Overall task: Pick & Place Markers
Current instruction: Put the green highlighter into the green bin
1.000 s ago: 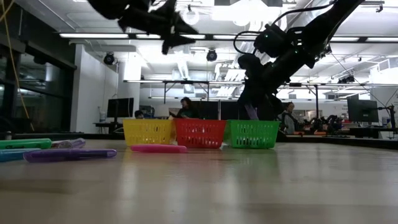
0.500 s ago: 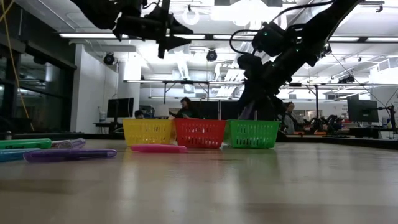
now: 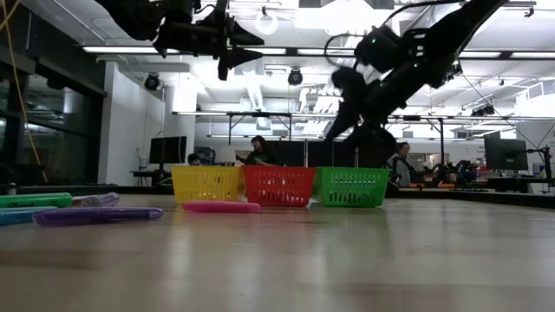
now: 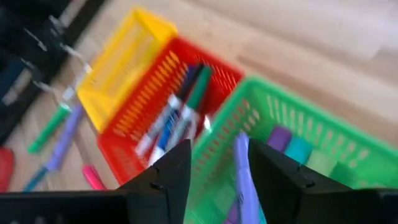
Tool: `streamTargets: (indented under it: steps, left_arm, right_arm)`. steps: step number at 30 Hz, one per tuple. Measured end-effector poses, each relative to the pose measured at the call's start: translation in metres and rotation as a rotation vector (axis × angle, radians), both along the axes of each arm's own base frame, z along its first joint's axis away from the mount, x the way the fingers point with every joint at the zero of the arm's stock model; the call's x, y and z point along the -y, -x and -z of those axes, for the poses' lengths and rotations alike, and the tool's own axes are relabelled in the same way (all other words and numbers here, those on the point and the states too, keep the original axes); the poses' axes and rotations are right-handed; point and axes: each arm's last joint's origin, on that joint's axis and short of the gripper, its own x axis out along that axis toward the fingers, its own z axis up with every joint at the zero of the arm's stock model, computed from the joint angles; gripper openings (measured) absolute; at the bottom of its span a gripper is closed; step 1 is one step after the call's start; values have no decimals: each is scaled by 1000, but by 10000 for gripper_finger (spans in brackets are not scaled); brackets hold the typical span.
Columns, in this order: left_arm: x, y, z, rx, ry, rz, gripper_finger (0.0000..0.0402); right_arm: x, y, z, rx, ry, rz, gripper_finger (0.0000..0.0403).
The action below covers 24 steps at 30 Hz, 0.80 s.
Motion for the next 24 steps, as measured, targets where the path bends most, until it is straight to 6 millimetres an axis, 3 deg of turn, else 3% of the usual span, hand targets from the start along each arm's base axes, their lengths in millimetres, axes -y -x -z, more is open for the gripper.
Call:
streamTargets:
  steps: [7,14,24]
  left_arm:
    - [1,0,8,-71,8,33,156]
    - [8,10,21,-250,135,-47,156]
    - [60,20,23,-529,224,-269,156]
  right_arm:
    - [11,22,-42,132,126,73,160]
    - [9,64,-85,205,246,115,159]
    - [-13,120,-127,324,353,62,158]
